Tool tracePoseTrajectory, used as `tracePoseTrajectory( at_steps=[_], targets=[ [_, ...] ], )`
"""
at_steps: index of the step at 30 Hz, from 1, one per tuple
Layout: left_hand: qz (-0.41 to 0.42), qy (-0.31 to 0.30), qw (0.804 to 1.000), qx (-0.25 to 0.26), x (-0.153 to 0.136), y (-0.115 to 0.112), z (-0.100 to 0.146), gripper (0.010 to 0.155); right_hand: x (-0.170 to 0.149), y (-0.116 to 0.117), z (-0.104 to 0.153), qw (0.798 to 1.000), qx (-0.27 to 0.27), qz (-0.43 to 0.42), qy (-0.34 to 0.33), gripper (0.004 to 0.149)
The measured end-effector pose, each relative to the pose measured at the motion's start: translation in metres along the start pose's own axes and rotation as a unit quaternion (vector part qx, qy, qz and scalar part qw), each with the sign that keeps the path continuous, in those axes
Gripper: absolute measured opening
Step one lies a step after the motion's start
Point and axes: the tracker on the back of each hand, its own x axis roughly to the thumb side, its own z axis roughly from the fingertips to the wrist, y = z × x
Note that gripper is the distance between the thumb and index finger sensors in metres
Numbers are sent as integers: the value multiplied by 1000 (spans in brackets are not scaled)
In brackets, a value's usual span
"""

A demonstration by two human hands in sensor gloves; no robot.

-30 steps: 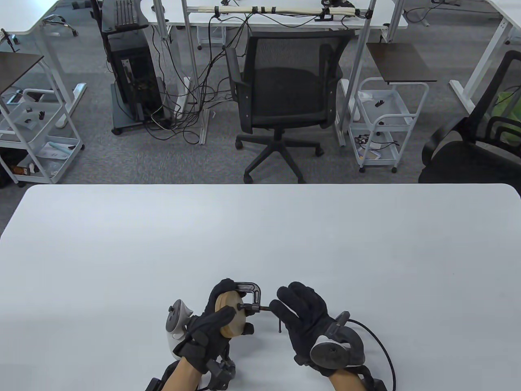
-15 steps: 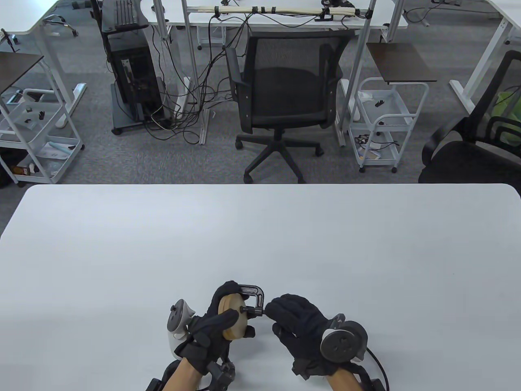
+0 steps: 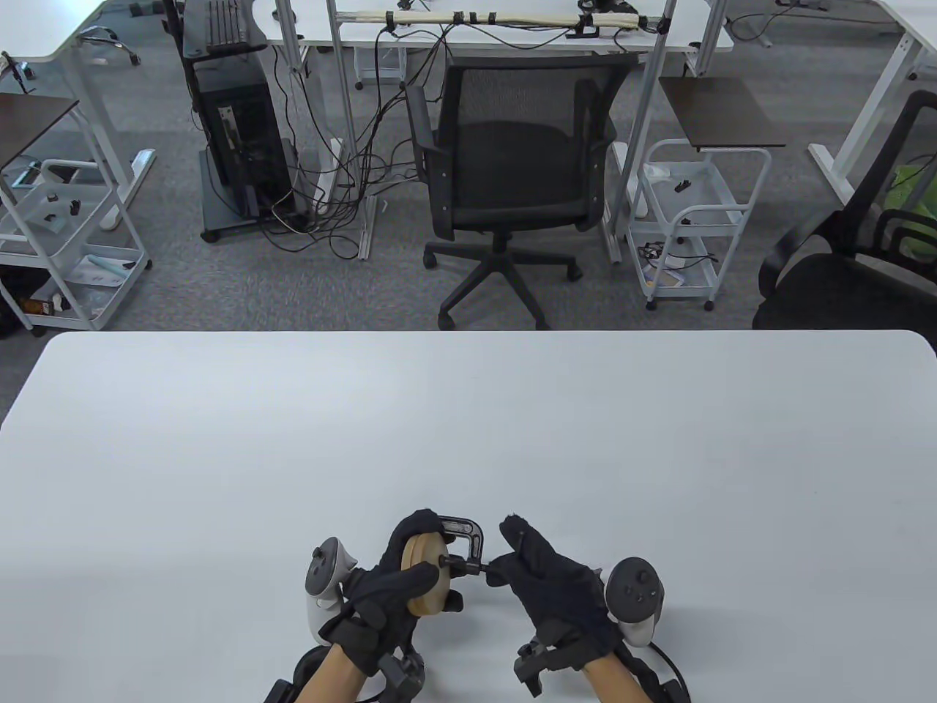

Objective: Screw the clamp shut

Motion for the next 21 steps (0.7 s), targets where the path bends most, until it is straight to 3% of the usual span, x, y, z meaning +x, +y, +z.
tracePoseTrajectory(
  at_steps=[4,8,11,13,15,18,21],
  targets=[
    [11,-3,1000,13,1,4,1,94,8,-3,0,998,-2,53,-42,66],
    [25,-4,999,25,0,3,3,94,20,-3,0,980,42,159,-112,63],
    [37,-7,999,21,0,2,2,94,30,-1,1,943,73,284,-160,75],
    [36,-10,999,22,1,2,3,94,36,1,2,898,85,386,-192,84],
    [40,-13,999,20,2,2,3,94,39,5,3,870,94,436,-209,88],
    [46,-16,999,19,3,1,3,94,38,10,3,868,100,437,-212,84],
    [31,-17,999,19,5,1,3,93,38,8,2,885,100,409,-197,70]
  ],
)
